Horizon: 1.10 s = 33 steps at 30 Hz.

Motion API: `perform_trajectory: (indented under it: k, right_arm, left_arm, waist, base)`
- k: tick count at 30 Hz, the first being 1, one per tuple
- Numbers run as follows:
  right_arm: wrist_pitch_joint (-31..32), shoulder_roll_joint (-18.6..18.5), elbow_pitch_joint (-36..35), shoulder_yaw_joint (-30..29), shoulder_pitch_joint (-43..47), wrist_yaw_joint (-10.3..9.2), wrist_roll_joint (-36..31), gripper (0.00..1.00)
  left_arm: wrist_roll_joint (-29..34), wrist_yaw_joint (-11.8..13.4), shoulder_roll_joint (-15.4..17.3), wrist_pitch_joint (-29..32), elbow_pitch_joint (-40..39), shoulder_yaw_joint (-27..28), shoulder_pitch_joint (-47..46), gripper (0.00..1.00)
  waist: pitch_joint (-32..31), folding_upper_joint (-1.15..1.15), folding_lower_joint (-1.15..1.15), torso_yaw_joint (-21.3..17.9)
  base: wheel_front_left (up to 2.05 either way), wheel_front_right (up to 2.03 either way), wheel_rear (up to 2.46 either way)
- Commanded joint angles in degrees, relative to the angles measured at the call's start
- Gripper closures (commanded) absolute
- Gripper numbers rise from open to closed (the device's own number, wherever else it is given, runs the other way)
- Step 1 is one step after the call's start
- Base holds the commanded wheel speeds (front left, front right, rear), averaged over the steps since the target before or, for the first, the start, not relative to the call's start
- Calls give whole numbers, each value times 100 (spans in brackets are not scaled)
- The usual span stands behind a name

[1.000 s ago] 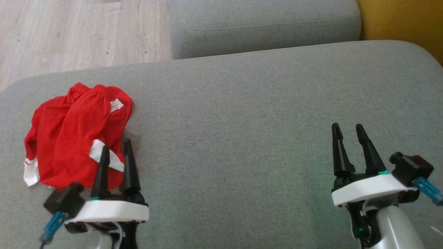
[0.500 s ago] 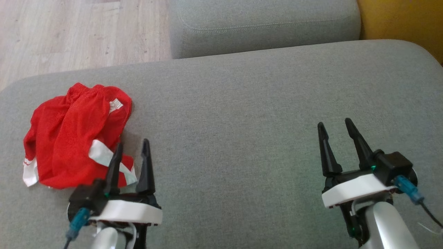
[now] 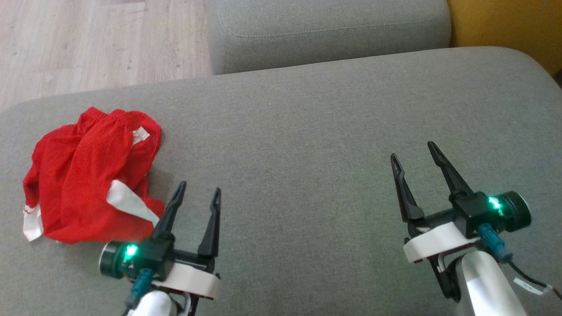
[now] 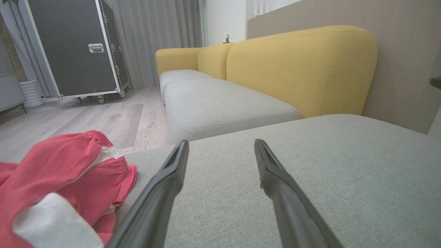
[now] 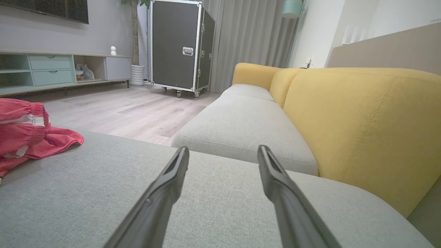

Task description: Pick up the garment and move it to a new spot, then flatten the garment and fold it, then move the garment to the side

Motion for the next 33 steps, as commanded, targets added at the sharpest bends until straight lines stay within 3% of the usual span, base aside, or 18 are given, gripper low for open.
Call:
perform_trajectory:
  k: [1,5,9,12,22,33]
  right_arm:
    - [-86,-33,-221,131,-278,-4,-231,0]
    - [-154,-34,-234,200,-266,-4,-323,0]
    - [-221,-35,-232,95,-186,-4,303,0]
    - [-272,-36,-168,31,-142,-4,877,0]
    - [-329,-37,430,182,-13,-4,1830,0]
    - [-329,-37,708,250,-121,-4,1803,0]
  left_arm:
    - [274,71,116,-104,-139,35,-363,0]
    - [481,166,132,-171,-153,-110,-422,0]
    - [334,143,29,-238,-323,10,-365,0]
    - [199,-14,-62,-289,-397,161,-255,0]
    - [-351,-398,-333,-346,-249,867,20,0]
    - [-735,-421,-352,-346,-7,949,1,0]
  waist:
    - [0,0,0,-11]
    - [4,0,0,-21]
    - [10,0,0,-21]
    - [14,0,0,-26]
    - [-33,0,0,-18]
    - [-62,0,0,-12]
  base:
    - [0,0,0]
    - [0,0,0]
    - [0,0,0]
    - [0,0,0]
    - [0,0,0]
    - [0,0,0]
